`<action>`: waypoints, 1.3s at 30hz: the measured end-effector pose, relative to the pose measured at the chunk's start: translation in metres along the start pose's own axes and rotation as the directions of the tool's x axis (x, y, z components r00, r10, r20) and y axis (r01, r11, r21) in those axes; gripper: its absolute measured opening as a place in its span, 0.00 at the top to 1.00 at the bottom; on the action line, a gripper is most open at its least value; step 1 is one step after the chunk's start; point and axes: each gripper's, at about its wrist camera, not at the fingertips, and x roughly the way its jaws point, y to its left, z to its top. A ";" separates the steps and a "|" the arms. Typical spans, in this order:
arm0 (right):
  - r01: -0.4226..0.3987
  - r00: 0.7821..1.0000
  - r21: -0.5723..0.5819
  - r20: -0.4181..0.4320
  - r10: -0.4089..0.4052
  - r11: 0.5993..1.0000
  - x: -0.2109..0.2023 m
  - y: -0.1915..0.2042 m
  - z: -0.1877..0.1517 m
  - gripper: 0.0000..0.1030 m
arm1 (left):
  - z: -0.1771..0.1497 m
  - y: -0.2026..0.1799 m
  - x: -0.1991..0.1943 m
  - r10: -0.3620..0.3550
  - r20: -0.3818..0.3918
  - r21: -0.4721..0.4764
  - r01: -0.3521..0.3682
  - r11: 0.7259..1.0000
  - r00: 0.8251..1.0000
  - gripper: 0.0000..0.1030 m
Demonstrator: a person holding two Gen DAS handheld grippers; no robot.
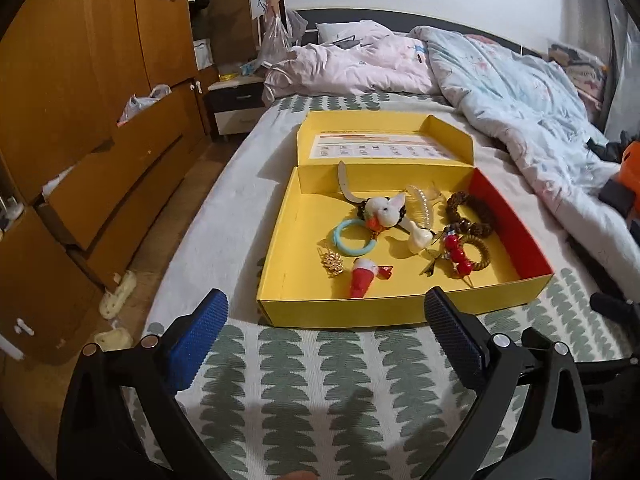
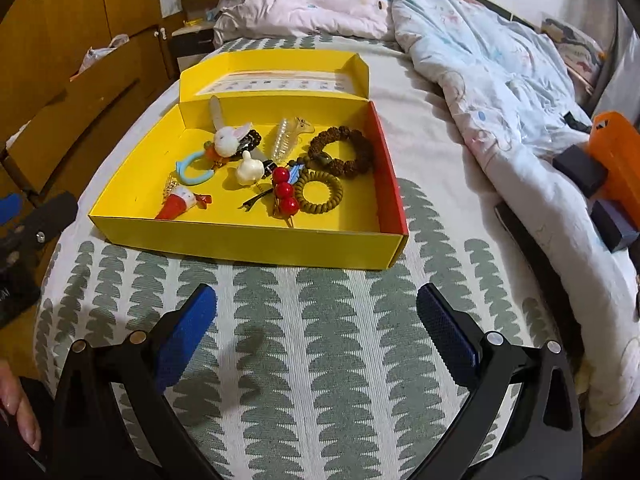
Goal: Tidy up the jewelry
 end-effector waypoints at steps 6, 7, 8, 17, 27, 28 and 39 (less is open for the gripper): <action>0.018 1.000 -0.005 0.001 -0.018 1.000 0.012 -0.003 0.005 0.03 | -0.001 -0.007 0.003 0.055 0.027 0.031 -0.056 0.998 0.998 0.06; 0.017 1.000 -0.008 0.003 -0.017 1.000 0.013 -0.003 0.005 0.03 | -0.002 -0.007 0.003 0.058 0.028 0.030 -0.059 0.998 0.998 0.06; 0.011 1.000 -0.007 0.009 -0.011 1.000 0.014 -0.004 0.006 0.03 | -0.002 -0.007 0.003 0.058 0.028 0.029 -0.059 0.998 0.998 0.06; -0.003 1.000 -0.005 0.005 0.003 1.000 0.026 -0.008 0.008 0.03 | 0.000 -0.009 0.001 0.069 0.046 0.024 -0.070 0.997 0.997 0.06; -0.009 1.000 0.004 0.003 0.009 1.000 0.034 -0.010 0.013 0.03 | 0.004 -0.006 0.002 0.085 0.058 0.009 -0.085 0.996 0.995 0.06; -0.012 1.000 0.006 0.001 0.012 1.000 0.035 -0.010 0.013 0.03 | 0.004 -0.006 0.003 0.083 0.057 0.007 -0.084 0.996 0.995 0.06; -0.011 1.000 0.009 -0.004 0.012 1.000 0.036 -0.012 0.014 0.03 | 0.005 -0.007 0.003 0.083 0.053 0.005 -0.084 0.996 0.995 0.06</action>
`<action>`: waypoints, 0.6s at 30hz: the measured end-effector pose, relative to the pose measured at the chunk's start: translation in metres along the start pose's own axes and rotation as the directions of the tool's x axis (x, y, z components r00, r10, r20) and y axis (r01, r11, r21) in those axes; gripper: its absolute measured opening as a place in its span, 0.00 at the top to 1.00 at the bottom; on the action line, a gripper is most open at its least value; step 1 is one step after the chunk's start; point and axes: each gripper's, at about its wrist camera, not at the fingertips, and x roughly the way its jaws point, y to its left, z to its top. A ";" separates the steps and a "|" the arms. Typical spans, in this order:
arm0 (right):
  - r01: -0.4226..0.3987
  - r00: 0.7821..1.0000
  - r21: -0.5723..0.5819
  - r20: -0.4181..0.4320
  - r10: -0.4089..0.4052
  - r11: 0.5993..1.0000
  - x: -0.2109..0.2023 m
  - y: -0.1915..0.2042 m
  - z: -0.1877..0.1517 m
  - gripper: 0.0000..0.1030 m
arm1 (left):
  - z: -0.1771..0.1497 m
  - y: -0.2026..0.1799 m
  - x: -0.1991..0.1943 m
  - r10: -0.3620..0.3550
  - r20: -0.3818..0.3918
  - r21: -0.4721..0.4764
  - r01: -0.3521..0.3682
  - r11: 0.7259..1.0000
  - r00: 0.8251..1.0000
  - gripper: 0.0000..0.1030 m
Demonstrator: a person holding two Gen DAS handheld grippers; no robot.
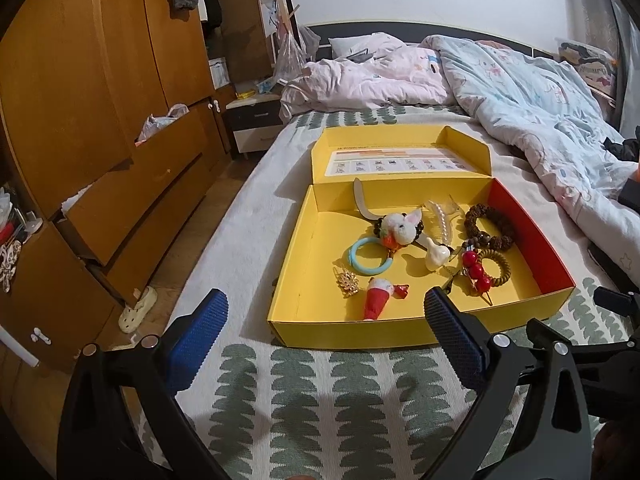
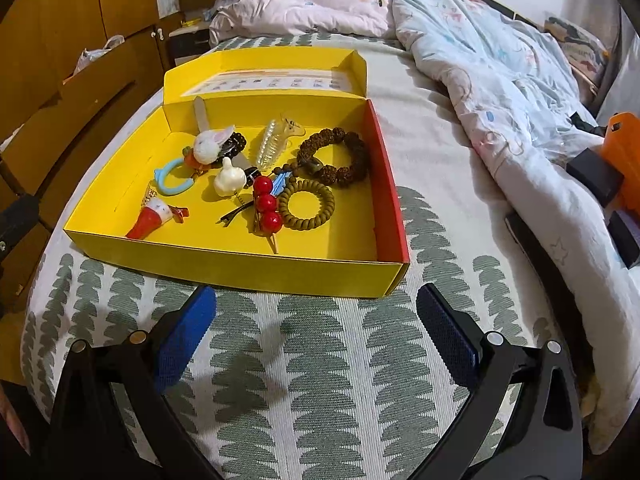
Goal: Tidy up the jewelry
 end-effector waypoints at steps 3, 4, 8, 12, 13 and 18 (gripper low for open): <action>-0.002 1.000 0.000 -0.003 0.002 1.000 0.001 0.001 0.000 0.03 | 0.000 0.000 0.000 0.002 0.005 0.000 -0.002 1.000 1.000 0.06; -0.002 1.000 0.000 -0.003 0.002 1.000 0.001 0.001 0.000 0.03 | 0.000 0.001 0.000 0.000 0.007 0.000 0.000 1.000 1.000 0.06; 0.003 1.000 -0.004 -0.013 -0.003 1.000 0.002 0.002 -0.001 0.03 | -0.001 -0.001 0.000 0.010 0.009 0.006 -0.010 1.000 1.000 0.06; 0.006 1.000 -0.007 -0.019 -0.006 1.000 0.004 0.004 -0.001 0.03 | -0.001 -0.001 0.001 0.005 0.000 0.002 -0.005 1.000 1.000 0.06; 0.005 1.000 -0.007 -0.019 -0.005 1.000 0.004 0.004 -0.002 0.03 | -0.001 -0.001 0.000 0.005 0.000 0.001 -0.005 1.000 1.000 0.06; 0.008 1.000 -0.005 -0.021 -0.008 1.000 0.005 0.004 -0.002 0.03 | -0.001 -0.001 -0.002 0.007 0.011 -0.002 -0.007 1.000 1.000 0.06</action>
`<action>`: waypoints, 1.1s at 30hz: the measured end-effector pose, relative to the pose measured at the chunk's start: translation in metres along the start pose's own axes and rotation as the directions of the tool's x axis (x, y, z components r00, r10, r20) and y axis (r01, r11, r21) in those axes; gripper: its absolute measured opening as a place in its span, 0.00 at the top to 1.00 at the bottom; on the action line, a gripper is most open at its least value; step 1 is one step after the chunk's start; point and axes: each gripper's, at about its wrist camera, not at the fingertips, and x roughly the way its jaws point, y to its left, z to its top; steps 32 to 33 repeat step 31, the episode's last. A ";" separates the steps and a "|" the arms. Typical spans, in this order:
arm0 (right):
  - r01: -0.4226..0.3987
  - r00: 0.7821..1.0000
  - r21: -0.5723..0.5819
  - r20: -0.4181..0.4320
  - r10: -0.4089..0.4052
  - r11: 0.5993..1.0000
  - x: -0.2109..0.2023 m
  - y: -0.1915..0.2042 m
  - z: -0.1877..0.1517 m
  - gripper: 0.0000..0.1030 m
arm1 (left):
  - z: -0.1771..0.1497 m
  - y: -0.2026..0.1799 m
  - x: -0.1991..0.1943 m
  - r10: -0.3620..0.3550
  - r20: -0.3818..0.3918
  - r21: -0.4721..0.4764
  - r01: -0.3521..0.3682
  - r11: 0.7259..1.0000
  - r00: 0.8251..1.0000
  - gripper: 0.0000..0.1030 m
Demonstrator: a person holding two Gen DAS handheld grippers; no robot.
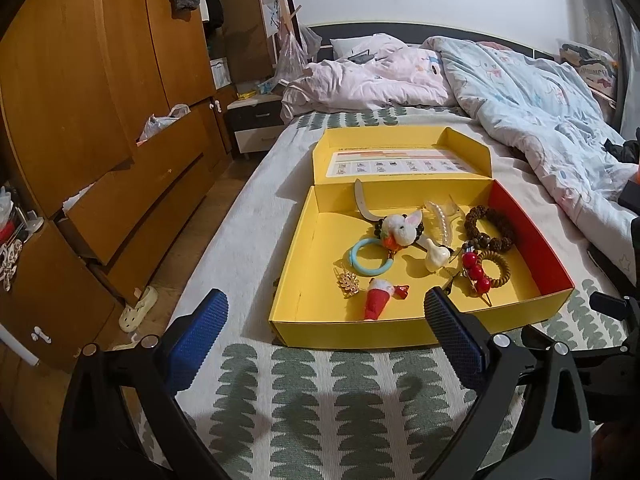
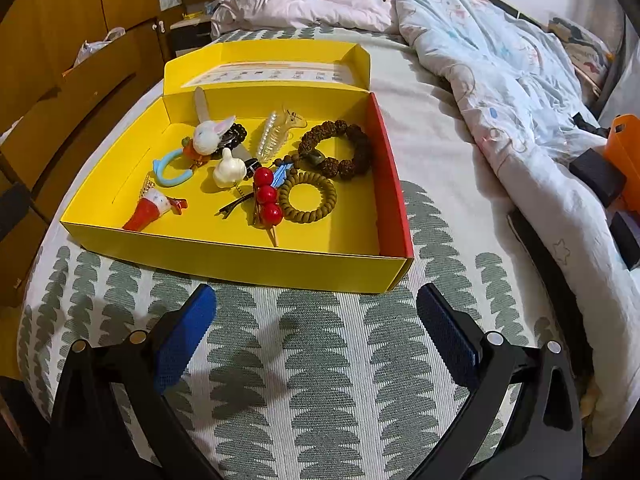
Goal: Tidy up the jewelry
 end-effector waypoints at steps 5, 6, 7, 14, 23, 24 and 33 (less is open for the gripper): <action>0.003 1.000 0.002 0.002 -0.003 1.000 0.000 -0.001 0.000 0.03 | 0.000 -0.002 0.000 0.005 -0.004 0.006 -0.005 1.000 1.000 0.06; 0.004 1.000 0.003 0.002 -0.004 1.000 0.000 -0.001 0.000 0.03 | 0.000 -0.002 0.000 0.007 -0.005 0.006 -0.007 1.000 1.000 0.06; 0.004 1.000 0.003 0.002 -0.004 1.000 0.000 -0.001 -0.001 0.03 | 0.000 -0.002 0.000 0.007 -0.004 0.004 -0.007 1.000 1.000 0.06; 0.008 1.000 0.000 -0.006 -0.008 1.000 0.002 -0.003 -0.002 0.03 | 0.000 -0.001 -0.003 0.007 0.010 -0.003 -0.007 1.000 1.000 0.06; 0.013 1.000 0.004 -0.005 -0.012 1.000 0.003 -0.005 -0.003 0.03 | 0.000 -0.006 0.000 0.005 -0.009 0.014 -0.004 1.000 1.000 0.06; 0.014 1.000 0.003 -0.007 -0.014 1.000 0.003 -0.004 -0.003 0.03 | 0.000 -0.006 0.000 0.005 -0.010 0.015 -0.005 1.000 1.000 0.06; 0.016 1.000 0.002 -0.007 -0.016 1.000 0.003 -0.004 -0.004 0.03 | -0.002 -0.006 0.002 0.011 -0.018 0.007 -0.011 1.000 1.000 0.06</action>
